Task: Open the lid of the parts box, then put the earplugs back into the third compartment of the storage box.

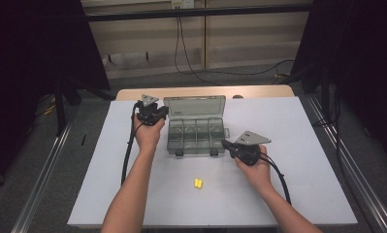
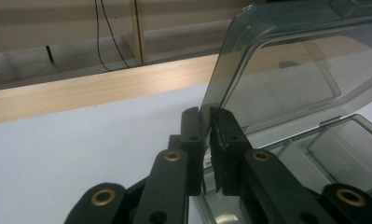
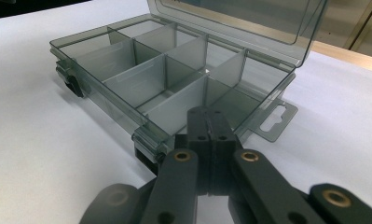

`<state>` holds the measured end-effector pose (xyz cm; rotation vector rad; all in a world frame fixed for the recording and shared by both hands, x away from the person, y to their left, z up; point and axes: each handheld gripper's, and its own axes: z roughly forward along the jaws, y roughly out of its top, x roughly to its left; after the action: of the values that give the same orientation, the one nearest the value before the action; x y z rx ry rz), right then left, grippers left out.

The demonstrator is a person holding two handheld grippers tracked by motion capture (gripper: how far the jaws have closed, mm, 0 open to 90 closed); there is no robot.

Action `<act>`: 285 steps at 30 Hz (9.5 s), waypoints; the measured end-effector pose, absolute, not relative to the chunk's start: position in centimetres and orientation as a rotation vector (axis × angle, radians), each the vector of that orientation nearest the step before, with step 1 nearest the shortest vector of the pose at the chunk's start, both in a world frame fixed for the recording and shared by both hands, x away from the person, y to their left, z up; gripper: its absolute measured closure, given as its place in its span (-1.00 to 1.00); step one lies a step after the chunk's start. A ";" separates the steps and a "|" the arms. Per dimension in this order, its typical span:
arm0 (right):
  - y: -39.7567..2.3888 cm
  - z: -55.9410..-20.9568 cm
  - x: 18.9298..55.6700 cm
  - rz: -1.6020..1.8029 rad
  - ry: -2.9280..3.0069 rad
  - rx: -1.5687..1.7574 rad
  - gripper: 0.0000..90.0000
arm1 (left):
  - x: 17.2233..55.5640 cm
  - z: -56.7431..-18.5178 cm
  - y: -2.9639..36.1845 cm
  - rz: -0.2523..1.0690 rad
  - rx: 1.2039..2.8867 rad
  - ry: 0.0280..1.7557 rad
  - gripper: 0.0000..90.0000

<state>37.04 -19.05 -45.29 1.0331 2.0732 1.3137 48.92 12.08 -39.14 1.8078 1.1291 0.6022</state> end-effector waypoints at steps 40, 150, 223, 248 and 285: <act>-19.0 -45.4 36.9 1.323 2.060 1.037 1.00 | 50.2 -40.4 11.8 0.609 1.789 1.163 0.89; -27.8 -43.1 28.7 1.500 1.812 1.145 -0.78 | 40.3 -40.4 12.2 0.434 1.843 0.887 -0.52; -29.2 -44.0 25.6 1.450 1.795 1.112 -0.95 | 35.1 -44.0 9.1 0.174 2.140 0.778 -0.83; -28.6 -43.9 25.9 1.450 1.818 1.085 -0.92 | 34.2 -43.8 9.3 0.140 2.138 0.764 -0.72; -28.4 -43.9 26.1 1.453 1.830 1.080 -0.88 | 33.3 -44.8 8.0 0.011 2.214 0.689 0.61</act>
<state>26.14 -28.39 -43.88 1.0801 1.8300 1.4527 33.29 8.01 -44.84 2.2143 0.6888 0.0106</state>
